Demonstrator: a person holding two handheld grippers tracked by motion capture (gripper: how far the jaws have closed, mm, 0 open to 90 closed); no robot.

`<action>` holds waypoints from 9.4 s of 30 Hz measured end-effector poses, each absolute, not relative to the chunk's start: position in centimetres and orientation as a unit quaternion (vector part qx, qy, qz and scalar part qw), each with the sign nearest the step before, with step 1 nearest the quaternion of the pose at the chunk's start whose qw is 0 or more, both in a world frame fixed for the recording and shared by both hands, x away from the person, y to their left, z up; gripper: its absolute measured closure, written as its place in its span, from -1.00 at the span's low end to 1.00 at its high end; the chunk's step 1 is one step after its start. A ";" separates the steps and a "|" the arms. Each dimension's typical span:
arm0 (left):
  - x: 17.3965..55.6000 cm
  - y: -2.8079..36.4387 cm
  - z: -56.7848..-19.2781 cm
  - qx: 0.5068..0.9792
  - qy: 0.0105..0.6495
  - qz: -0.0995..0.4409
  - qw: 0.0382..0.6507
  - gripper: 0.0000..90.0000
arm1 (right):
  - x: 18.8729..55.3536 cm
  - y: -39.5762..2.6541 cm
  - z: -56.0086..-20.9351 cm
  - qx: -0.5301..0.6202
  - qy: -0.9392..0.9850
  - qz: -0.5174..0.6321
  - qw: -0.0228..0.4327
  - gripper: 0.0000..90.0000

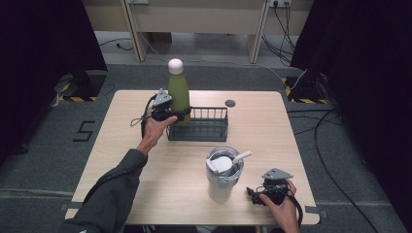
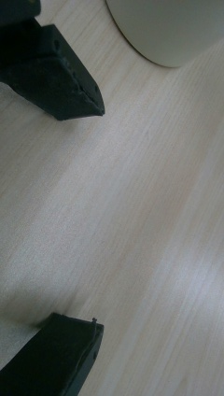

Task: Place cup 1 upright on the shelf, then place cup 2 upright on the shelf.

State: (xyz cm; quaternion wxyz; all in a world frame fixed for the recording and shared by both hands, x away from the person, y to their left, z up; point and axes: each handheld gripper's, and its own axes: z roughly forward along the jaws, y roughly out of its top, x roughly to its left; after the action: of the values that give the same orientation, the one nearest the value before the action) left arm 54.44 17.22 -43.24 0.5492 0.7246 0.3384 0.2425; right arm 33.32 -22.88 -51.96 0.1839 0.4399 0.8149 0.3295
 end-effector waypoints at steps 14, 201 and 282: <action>54.3 17.3 -45.3 0.732 0.336 0.243 0.541 -0.54 | 33.3 -22.9 -52.0 0.438 0.816 0.329 0.185 -0.99; 32.8 29.0 -51.7 0.762 0.380 0.164 0.498 -0.67 | 33.3 -22.8 -52.0 0.438 0.815 0.331 0.185 -1.00; 30.2 29.2 -52.6 0.826 0.387 0.164 0.376 -0.74 | 30.3 -23.0 -49.9 0.403 0.797 0.389 0.226 -0.66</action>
State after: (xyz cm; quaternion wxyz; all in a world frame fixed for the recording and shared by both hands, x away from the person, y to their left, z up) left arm 30.20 29.24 -52.60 0.3760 0.8257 0.3871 0.1642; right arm 30.28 -22.97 -49.91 0.2260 0.4032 0.7970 0.3888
